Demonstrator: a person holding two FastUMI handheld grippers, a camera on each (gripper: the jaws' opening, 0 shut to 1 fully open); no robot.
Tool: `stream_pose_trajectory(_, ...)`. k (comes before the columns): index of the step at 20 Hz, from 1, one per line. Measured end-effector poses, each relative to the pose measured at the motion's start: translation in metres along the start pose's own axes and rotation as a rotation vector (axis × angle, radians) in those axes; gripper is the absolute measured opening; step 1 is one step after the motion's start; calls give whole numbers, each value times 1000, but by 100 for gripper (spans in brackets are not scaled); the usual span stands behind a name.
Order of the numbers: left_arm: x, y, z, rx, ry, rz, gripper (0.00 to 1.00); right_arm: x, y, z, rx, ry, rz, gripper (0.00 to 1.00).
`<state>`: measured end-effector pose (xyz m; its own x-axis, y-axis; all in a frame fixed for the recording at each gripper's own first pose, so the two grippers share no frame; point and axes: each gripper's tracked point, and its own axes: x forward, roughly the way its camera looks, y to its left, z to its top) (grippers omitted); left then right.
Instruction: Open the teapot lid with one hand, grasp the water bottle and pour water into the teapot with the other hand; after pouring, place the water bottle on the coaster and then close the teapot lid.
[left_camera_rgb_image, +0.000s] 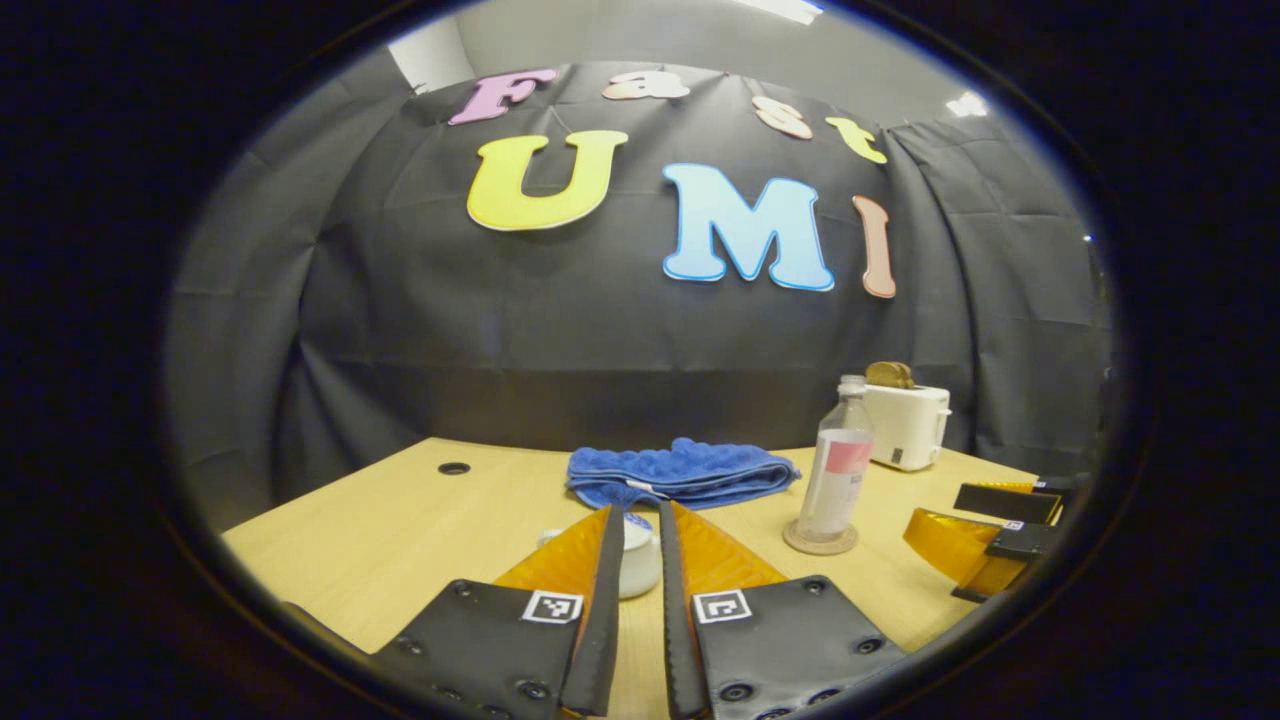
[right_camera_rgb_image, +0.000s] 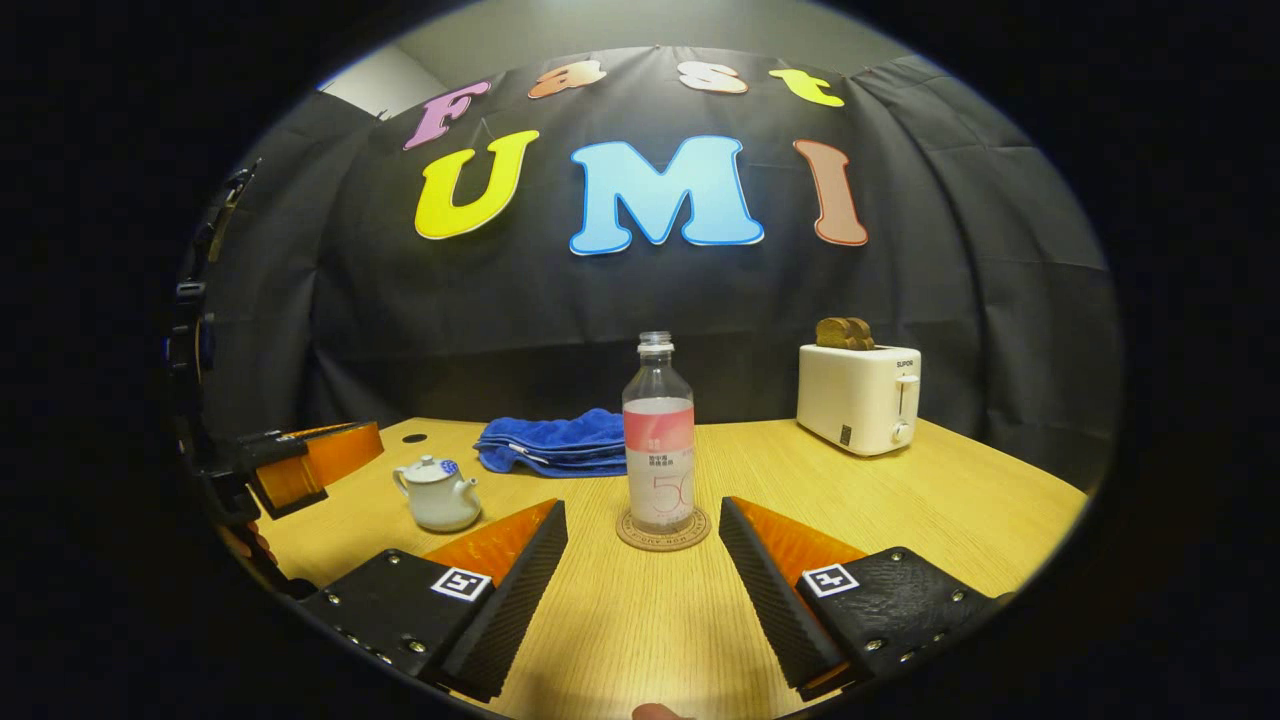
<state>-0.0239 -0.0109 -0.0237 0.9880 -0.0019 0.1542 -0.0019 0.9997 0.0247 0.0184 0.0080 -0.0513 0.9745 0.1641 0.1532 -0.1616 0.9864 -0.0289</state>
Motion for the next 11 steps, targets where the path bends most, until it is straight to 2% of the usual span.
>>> stream_pose_trajectory(6, -53, -24, -19, -18, 27, -47, 24, -37, 6, -1, -9, -29, -8, 97)
stream_pose_trajectory(11, -74, -25, -31, 7, 23, -37, 24, -53, 7, -10, -14, -38, -17, 97)
